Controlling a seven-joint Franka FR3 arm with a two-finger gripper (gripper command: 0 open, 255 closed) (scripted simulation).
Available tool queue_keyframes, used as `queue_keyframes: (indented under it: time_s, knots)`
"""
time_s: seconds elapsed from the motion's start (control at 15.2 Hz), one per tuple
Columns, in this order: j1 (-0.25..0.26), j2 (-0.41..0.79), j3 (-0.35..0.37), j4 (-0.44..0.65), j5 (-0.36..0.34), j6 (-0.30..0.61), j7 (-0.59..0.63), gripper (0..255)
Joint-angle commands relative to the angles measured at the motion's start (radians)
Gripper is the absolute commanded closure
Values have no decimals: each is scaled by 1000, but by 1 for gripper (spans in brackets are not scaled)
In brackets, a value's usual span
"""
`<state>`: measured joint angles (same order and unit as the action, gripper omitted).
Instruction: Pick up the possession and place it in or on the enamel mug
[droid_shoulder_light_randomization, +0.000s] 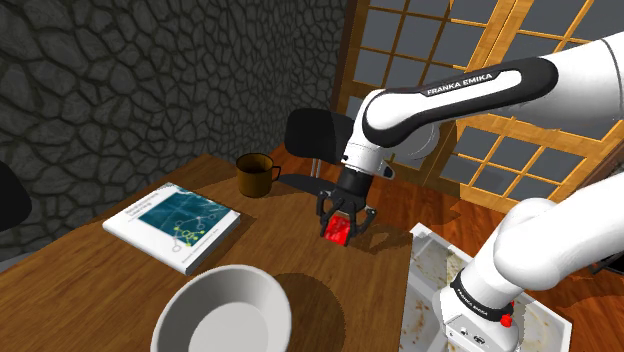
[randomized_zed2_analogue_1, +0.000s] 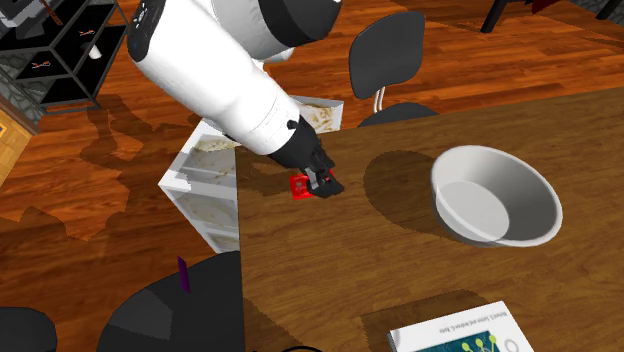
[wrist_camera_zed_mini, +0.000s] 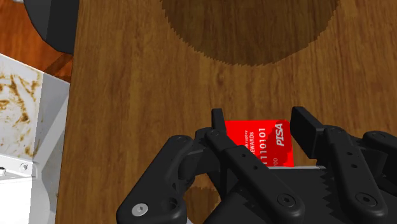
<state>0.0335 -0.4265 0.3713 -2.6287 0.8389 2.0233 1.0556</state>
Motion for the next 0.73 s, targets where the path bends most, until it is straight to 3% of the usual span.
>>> queue_keyframes:
  time_s: [0.0,0.66]
  knots:
    - [-2,-19,-7,14,-12,-30,18,255]
    - [-10,-90,-39,90,-57,-160,94,255]
